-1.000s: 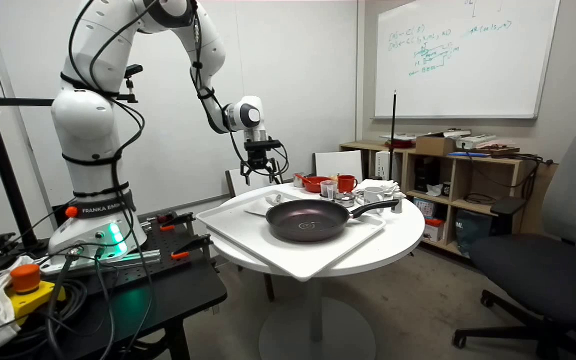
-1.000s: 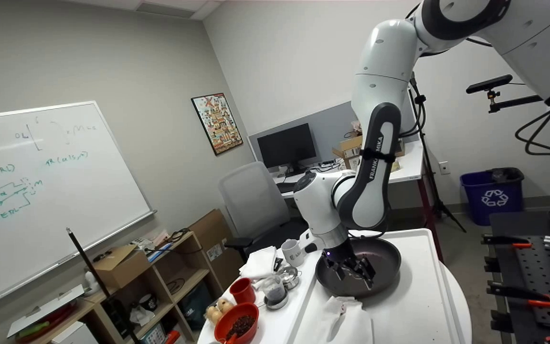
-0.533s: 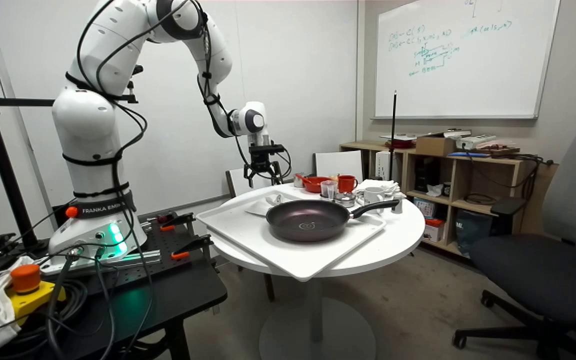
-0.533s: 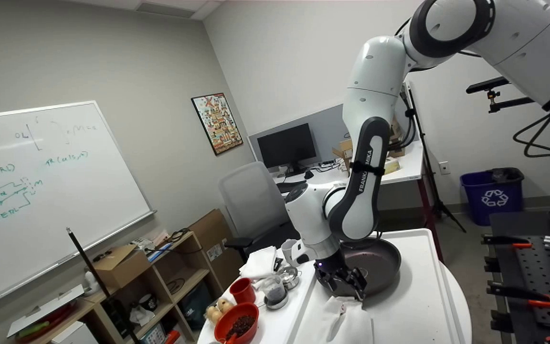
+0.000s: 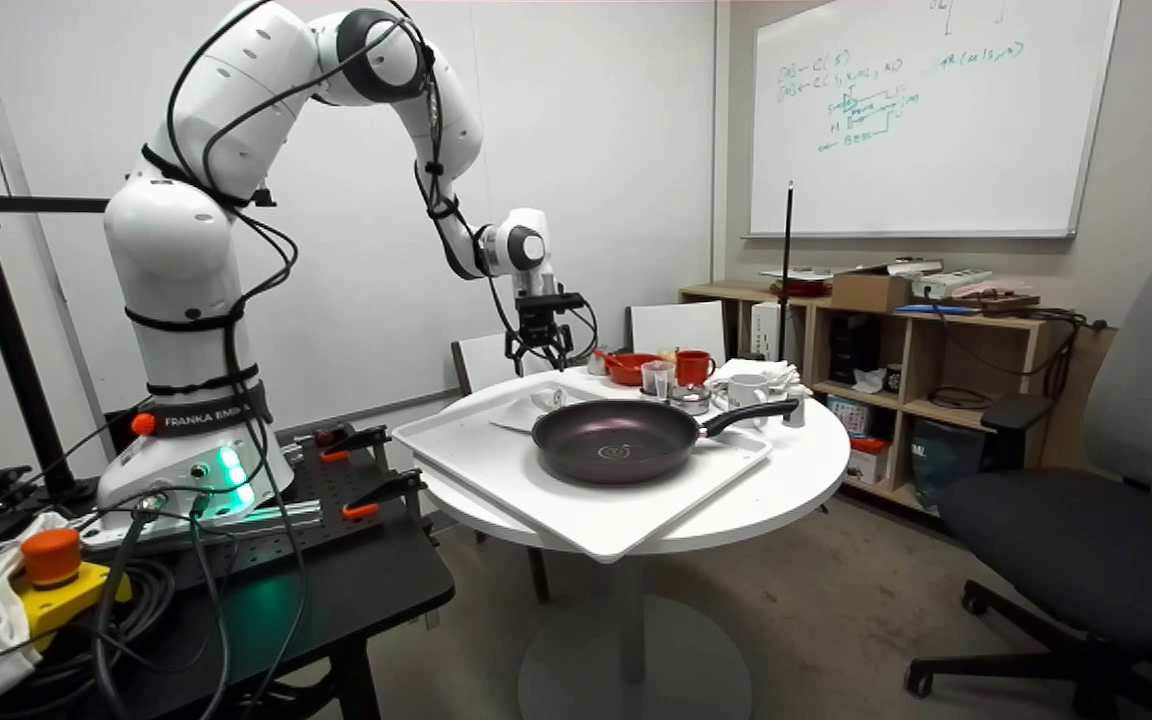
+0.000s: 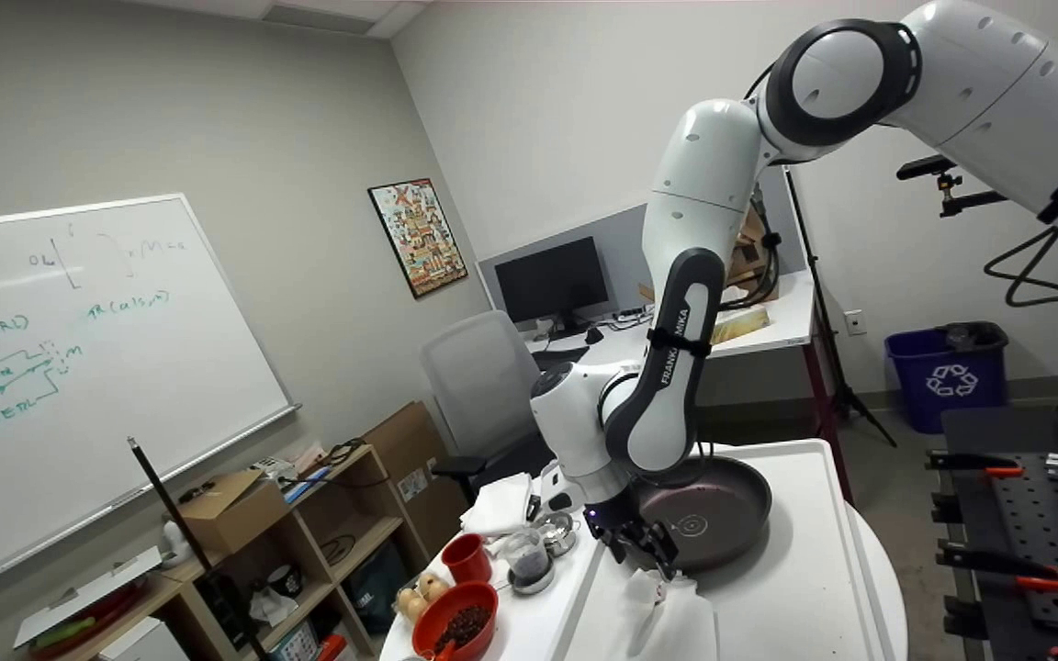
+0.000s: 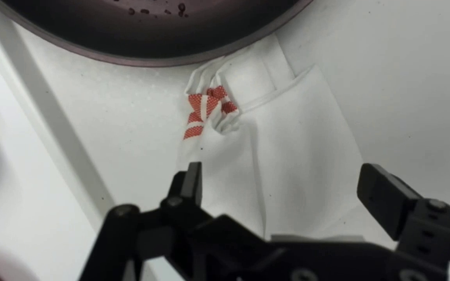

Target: Pick up the napkin from the table and wipe the pan

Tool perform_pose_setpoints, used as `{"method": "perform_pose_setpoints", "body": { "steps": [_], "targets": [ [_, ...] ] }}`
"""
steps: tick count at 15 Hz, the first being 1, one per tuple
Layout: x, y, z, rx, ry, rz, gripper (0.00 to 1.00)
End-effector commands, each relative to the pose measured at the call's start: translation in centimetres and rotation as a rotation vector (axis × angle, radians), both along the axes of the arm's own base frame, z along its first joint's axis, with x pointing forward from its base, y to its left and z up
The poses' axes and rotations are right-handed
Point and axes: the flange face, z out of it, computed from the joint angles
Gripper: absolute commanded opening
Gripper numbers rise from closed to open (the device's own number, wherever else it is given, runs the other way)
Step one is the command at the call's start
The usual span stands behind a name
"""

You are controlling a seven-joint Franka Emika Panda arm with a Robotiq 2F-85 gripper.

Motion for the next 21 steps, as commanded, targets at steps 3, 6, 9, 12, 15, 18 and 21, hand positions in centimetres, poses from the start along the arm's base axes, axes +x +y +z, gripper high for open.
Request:
{"method": "perform_pose_setpoints", "body": {
  "steps": [3,6,9,12,15,18,21],
  "targets": [
    [2.1,-0.6,-2.0,0.007,0.05,-0.024,1.0],
    [2.5,-0.9,-3.0,0.02,0.077,-0.048,1.0],
    [2.7,-1.1,-3.6,0.034,0.097,-0.062,1.0],
    [2.8,-1.3,-4.1,0.046,0.113,-0.065,1.0],
    [2.7,-1.5,-4.5,0.041,0.121,-0.061,1.0],
    [2.5,-1.8,-5.1,0.019,0.129,-0.058,1.0],
    [2.2,-1.9,-5.6,0.012,0.144,-0.059,1.0]
  ]
}}
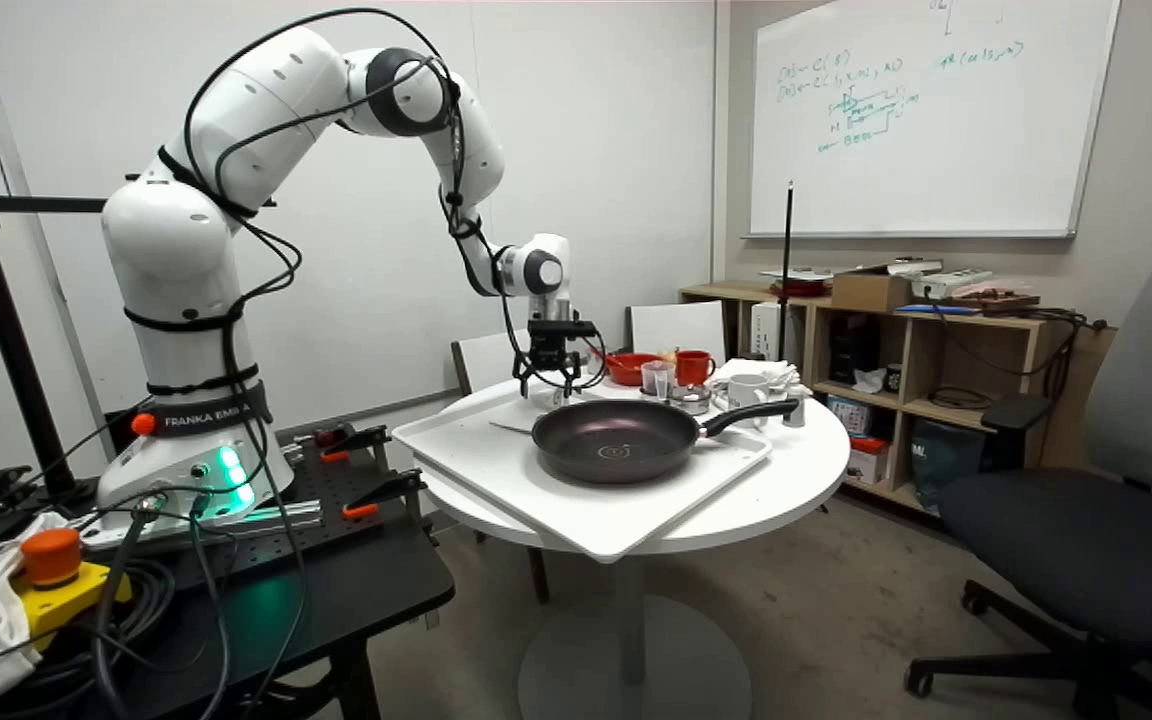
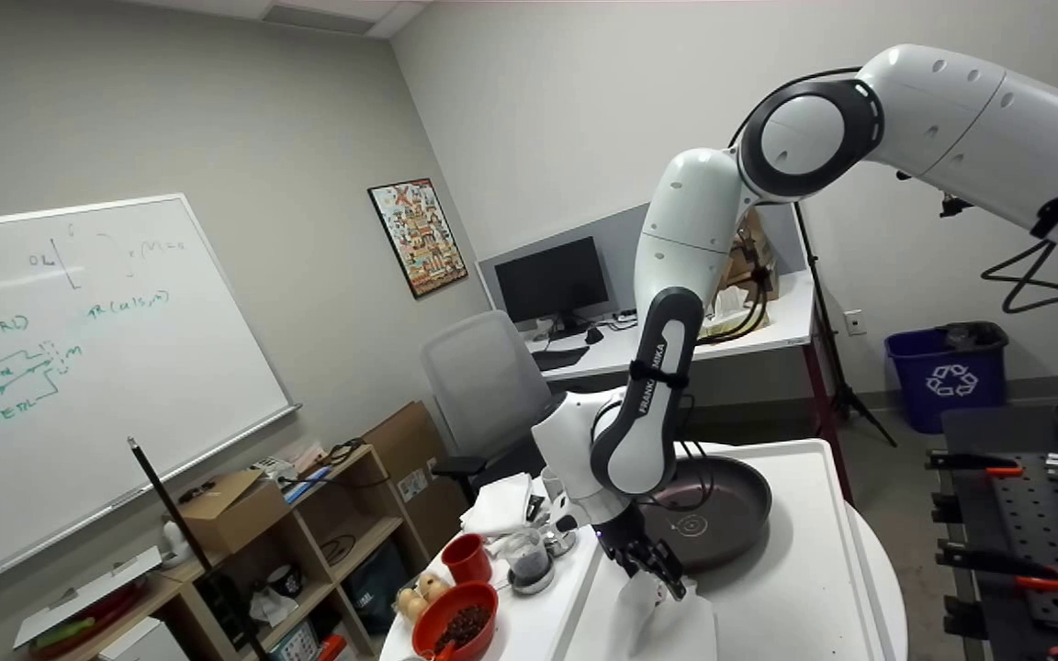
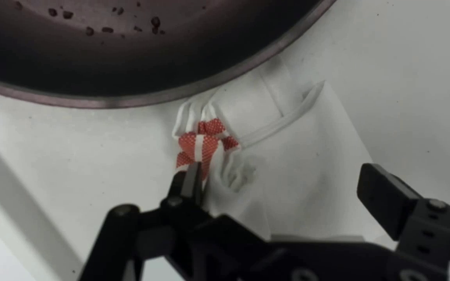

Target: Pick up the napkin from the table and wipe the pan

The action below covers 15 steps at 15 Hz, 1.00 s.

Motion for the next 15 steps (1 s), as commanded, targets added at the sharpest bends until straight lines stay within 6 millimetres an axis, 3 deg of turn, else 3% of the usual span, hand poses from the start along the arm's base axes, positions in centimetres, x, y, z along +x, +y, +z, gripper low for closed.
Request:
{"method": "perform_pose_setpoints", "body": {
  "steps": [1,15],
  "targets": [
    [0.3,0.0,-0.6,-0.004,0.03,0.014,1.0],
    [-3.7,0.9,-2.7,0.003,0.098,0.069,1.0]
  ]
}}
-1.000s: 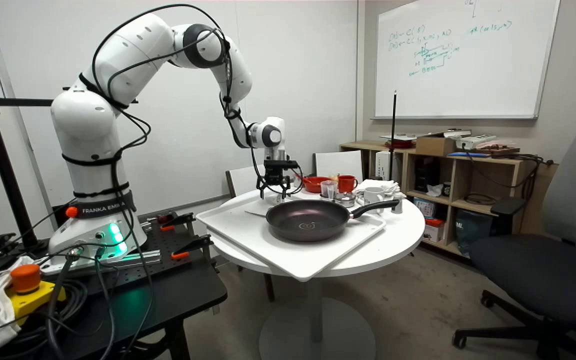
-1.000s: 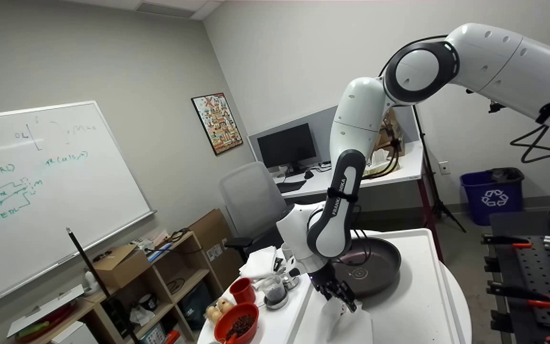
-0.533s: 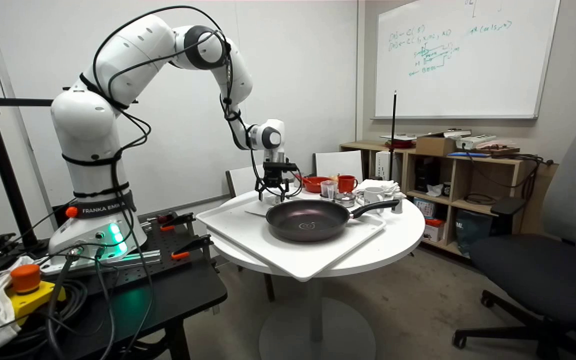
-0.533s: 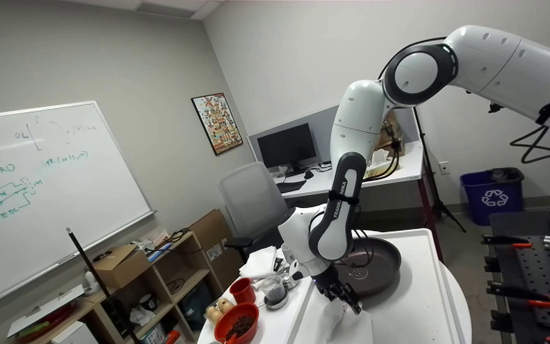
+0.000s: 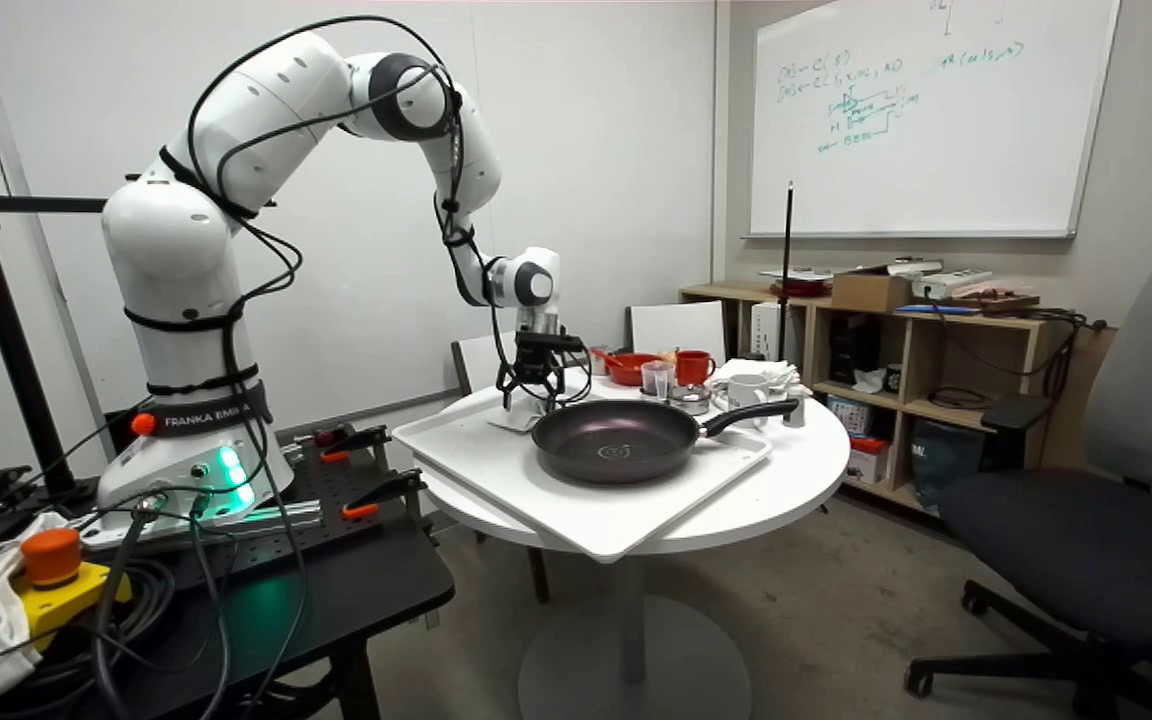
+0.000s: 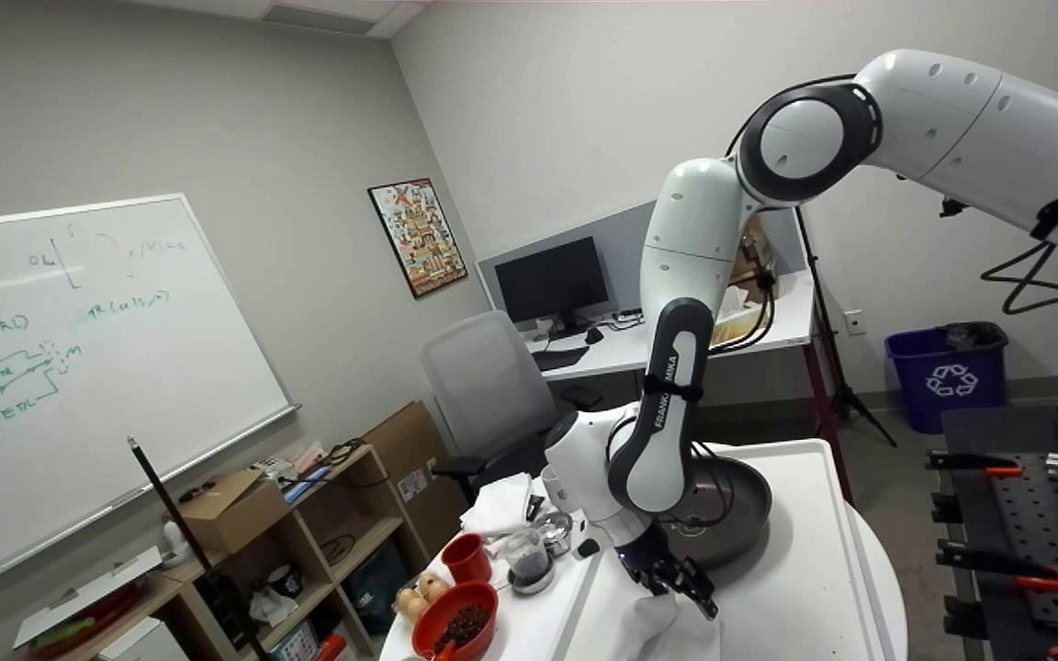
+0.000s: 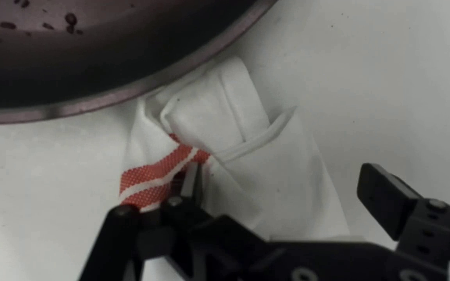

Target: Pick up the napkin from the table and wipe the pan

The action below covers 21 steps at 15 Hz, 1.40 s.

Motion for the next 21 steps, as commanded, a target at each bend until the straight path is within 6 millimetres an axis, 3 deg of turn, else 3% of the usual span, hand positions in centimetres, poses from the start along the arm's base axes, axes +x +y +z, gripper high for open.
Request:
{"method": "perform_pose_setpoints", "body": {
  "steps": [1,9,14,21],
  "targets": [
    [-0.7,0.0,-0.1,0.009,0.016,0.028,1.0],
    [0.7,-1.6,-0.9,-0.027,-0.022,0.007,1.0],
    [0.5,-2.7,-2.2,-0.072,-0.011,0.02,1.0],
    [0.3,-2.1,-2.5,-0.075,-0.013,0.049,1.0]
  ]
}}
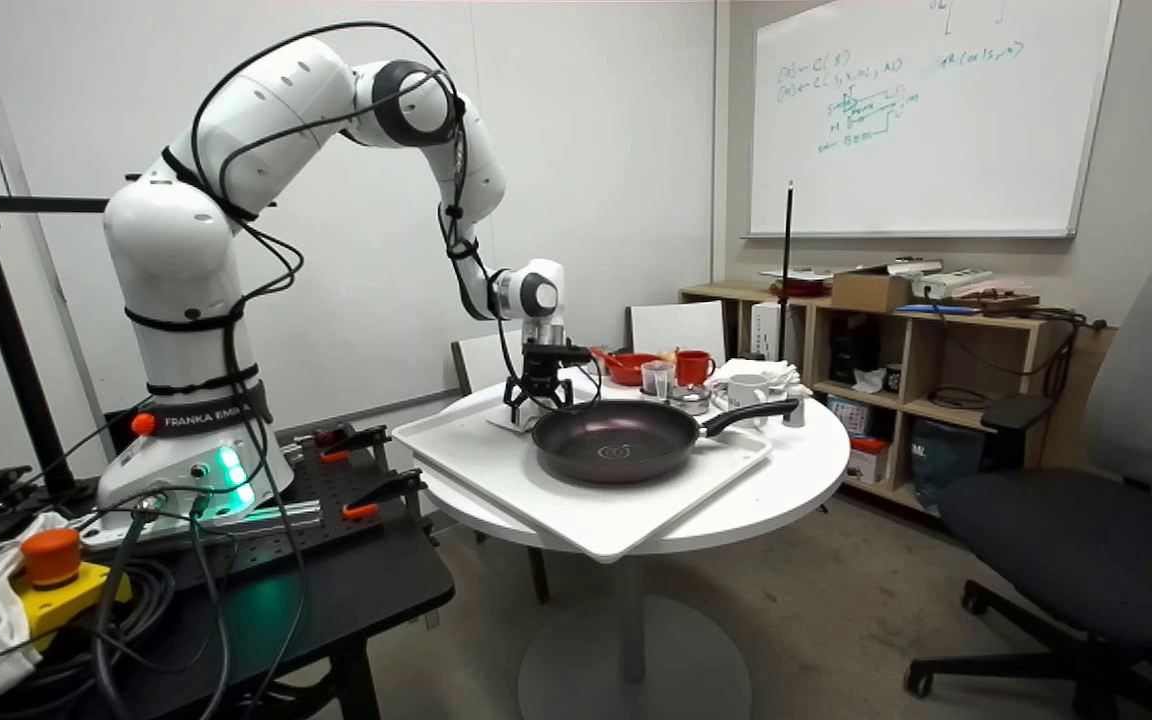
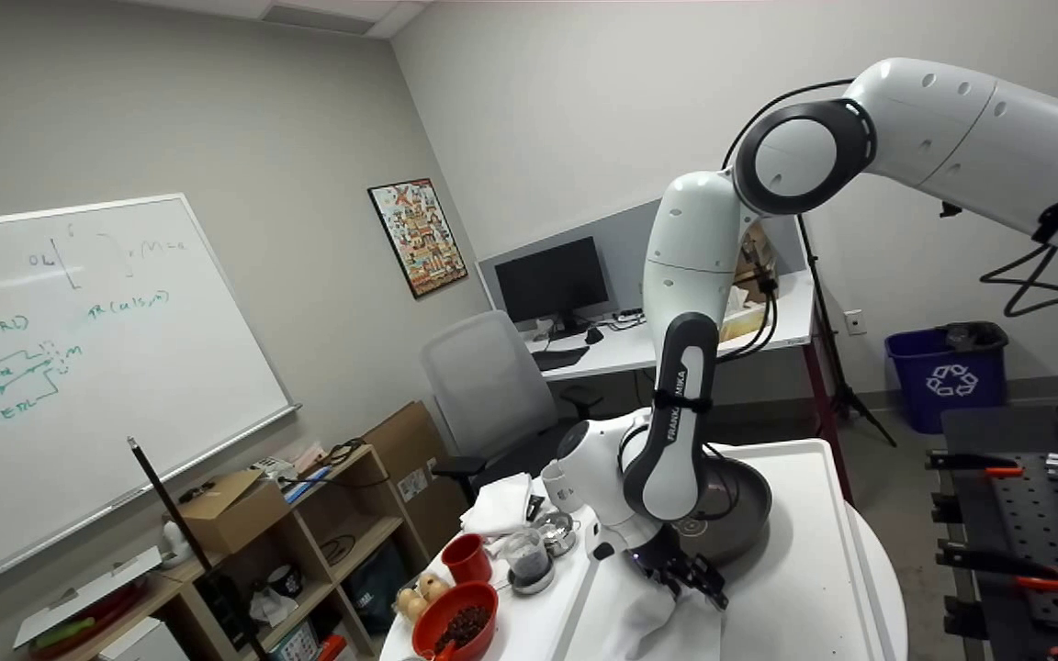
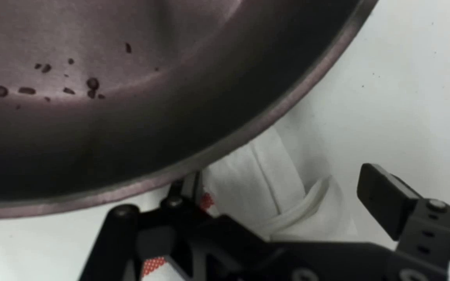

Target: Pick up the napkin from the table and wipe the pan

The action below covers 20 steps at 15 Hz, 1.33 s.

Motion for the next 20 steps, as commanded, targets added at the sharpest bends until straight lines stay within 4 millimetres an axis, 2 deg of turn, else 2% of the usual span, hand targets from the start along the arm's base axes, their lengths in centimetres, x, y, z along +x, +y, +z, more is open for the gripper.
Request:
{"method": "perform_pose_setpoints", "body": {
  "steps": [1,3,4,6,12,15,18,20],
  "targets": [
    [0.3,0.7,-0.2,-0.007,-0.014,0.024,1.0],
    [0.3,1.0,0.0,-0.001,-0.018,0.028,1.0],
    [0.3,1.1,0.1,0.0,-0.018,0.03,0.75],
    [0.3,1.3,0.1,0.002,-0.022,0.034,0.67],
    [0.4,1.6,0.3,0.009,-0.03,0.039,0.19],
    [0.3,1.8,0.5,0.016,-0.033,0.044,0.01],
    [0.2,2.2,0.8,0.031,-0.041,0.049,0.02],
    [-0.1,2.8,1.9,0.053,-0.067,0.059,0.03]
  ]
}}
